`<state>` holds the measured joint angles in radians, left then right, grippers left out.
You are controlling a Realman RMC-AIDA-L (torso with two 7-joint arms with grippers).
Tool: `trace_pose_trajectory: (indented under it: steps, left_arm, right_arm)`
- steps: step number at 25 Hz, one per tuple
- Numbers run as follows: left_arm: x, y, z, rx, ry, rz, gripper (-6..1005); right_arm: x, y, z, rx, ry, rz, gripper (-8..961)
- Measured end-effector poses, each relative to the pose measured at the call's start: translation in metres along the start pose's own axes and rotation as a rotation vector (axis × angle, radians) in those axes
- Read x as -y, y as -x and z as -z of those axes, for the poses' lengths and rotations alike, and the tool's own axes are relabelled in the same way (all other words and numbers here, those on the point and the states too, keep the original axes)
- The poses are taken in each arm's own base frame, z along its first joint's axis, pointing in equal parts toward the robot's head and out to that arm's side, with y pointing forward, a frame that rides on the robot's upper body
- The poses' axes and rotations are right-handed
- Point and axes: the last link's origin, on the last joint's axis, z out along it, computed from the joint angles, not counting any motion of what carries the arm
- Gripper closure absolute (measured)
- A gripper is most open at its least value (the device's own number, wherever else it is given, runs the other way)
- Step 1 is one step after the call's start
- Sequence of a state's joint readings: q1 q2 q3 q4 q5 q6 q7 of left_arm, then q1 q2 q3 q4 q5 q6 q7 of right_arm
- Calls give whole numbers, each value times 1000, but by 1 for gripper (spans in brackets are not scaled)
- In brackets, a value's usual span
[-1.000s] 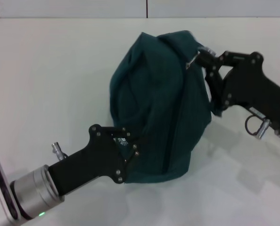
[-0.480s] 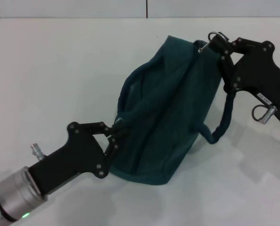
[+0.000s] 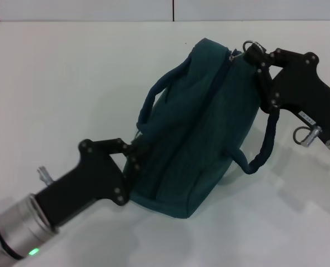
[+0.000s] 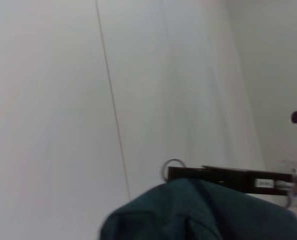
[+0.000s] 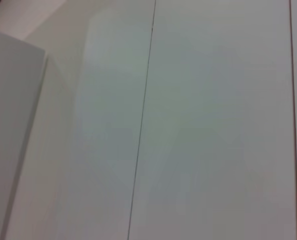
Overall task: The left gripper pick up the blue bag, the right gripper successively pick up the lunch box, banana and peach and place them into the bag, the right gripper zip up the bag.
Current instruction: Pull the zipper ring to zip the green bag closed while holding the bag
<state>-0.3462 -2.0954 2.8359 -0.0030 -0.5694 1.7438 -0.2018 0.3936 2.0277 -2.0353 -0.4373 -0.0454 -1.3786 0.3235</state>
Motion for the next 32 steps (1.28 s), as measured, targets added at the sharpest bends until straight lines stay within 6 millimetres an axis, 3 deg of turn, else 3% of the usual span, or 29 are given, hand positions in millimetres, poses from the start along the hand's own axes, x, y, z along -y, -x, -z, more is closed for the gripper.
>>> trace_pose_trajectory:
  steps: [7, 14, 18, 20, 24, 32]
  left_arm:
    - [-19, 3, -3, -9, -48, -85, 927]
    - [-17, -2, -7, -54, -128, 0, 628]
    - [-5, -8, -16, -101, -100, 164, 469]
    - [6, -13, -21, -124, -69, 231, 266]
    - [23, -20, -35, -131, 27, 281, 211]
    - [58, -33, -80, -7, 277, 372, 116]
  right_arm:
    - [0, -1, -1, -5, -1, 2, 941]
    - [1, -2, -1, -10, 1, 4, 941]
    - [1, -2, 0, -14, 1, 4, 941]
    - [1, -3, 0, -16, 0, 4, 941]
    - [1, -4, 1, -22, -2, 4, 939]
    - [2, -5, 2, -28, -5, 4, 940]
